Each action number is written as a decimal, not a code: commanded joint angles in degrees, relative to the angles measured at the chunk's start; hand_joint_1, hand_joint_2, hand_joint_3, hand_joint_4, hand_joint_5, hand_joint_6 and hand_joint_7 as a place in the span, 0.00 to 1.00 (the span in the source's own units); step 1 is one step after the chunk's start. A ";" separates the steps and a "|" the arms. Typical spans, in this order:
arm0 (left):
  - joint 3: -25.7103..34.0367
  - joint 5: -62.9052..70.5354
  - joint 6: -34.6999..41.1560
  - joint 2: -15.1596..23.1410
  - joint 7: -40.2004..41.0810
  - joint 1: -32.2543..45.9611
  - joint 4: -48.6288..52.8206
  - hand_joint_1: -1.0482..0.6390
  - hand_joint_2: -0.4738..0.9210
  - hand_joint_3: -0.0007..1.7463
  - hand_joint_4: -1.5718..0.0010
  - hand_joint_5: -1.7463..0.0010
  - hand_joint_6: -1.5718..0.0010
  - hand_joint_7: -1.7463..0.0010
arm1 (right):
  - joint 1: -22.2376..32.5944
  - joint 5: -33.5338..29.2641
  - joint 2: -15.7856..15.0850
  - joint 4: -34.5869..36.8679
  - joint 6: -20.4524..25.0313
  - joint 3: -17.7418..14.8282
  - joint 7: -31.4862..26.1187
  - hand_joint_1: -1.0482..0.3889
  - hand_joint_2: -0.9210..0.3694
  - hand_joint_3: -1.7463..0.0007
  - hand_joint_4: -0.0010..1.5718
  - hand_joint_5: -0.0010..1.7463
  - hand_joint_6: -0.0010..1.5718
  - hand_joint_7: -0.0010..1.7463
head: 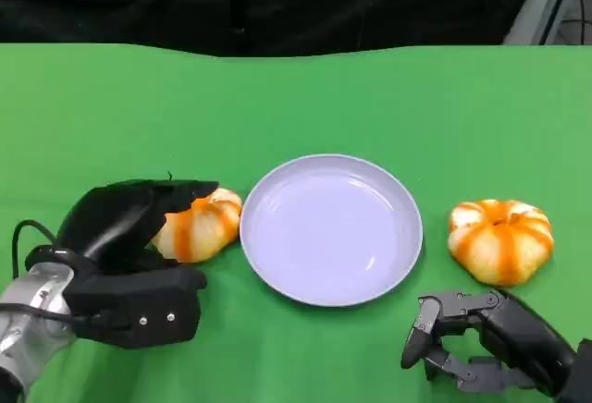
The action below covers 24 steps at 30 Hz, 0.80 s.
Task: Grasp the bread from the table and place it into the plate.
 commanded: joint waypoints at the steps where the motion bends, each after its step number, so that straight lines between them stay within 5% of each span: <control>1: -1.18 -0.34 0.90 -0.25 1.43 -2.30 3.60 0.07 1.00 0.05 0.71 0.99 0.70 1.00 | 0.21 0.54 -0.66 0.27 -0.58 -0.25 0.11 0.67 0.06 0.65 0.45 0.92 0.51 0.64; 24: -5.70 -0.01 0.91 -2.52 5.21 -7.16 11.82 0.17 1.00 0.08 0.67 0.99 0.67 0.99 | 0.48 0.33 -0.57 -0.27 -0.46 -0.23 -0.32 0.66 0.04 0.67 0.46 0.91 0.51 0.63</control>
